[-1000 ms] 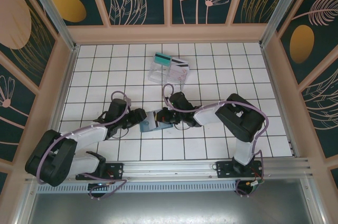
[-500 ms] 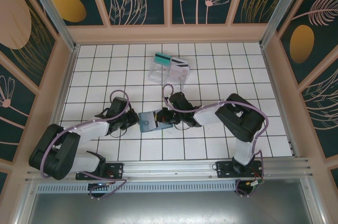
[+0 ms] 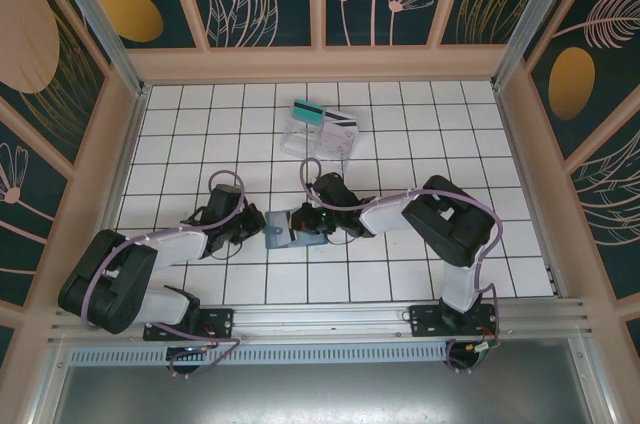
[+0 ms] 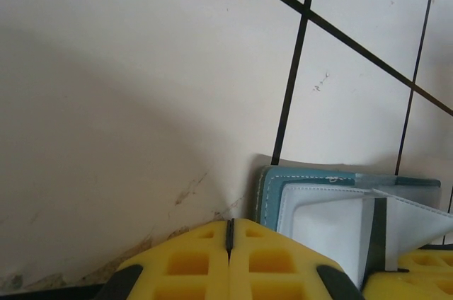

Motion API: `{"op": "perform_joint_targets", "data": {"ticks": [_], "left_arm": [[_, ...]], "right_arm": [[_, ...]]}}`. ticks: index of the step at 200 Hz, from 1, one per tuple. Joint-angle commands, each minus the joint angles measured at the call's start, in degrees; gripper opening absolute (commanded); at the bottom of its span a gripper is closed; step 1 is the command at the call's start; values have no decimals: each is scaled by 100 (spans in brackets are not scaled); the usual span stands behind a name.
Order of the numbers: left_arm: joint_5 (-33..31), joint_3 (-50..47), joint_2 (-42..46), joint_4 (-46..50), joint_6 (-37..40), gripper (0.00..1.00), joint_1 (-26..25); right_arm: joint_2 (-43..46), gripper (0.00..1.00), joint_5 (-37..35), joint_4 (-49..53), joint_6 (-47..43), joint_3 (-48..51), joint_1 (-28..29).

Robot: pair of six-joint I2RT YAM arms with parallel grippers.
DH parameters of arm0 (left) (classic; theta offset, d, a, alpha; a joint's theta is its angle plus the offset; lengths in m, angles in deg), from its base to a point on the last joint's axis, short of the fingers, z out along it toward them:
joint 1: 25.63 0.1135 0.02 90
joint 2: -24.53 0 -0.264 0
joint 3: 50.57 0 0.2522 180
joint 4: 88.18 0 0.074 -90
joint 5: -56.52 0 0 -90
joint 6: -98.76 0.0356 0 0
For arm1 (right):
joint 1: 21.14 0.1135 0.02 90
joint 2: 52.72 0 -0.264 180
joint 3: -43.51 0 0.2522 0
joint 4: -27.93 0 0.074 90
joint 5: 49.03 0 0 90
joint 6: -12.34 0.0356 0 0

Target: Put the credit cards into the card holder

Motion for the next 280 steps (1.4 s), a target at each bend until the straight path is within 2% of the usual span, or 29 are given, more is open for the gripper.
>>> {"op": "perform_joint_targets", "data": {"ticks": [1,35,57,84,105,150,215,280], "left_arm": [[375,-272,-238,141,-113,0,-124],[379,-326,-146,112,-167,0,-121],[393,-326,-183,75,-185,0,-117],[357,-300,-230,130,-133,0,-121],[349,-266,-264,145,-127,0,-117],[342,-221,-234,151,-127,0,-116],[573,-291,-282,-182,-270,0,-130],[691,-458,-361,-507,-414,0,-178]], "right_arm": [[-344,0,-182,496,-246,-146,216],[-354,2,-112,647,-375,-296,278],[-226,12,-166,954,-520,-348,288],[157,24,-564,1671,-857,-431,261],[338,28,-774,2215,-1114,-612,228],[412,28,-799,2496,-1266,-784,183],[326,15,-734,2546,-1327,-969,158],[95,12,-591,2536,-1335,-1019,199]]}}
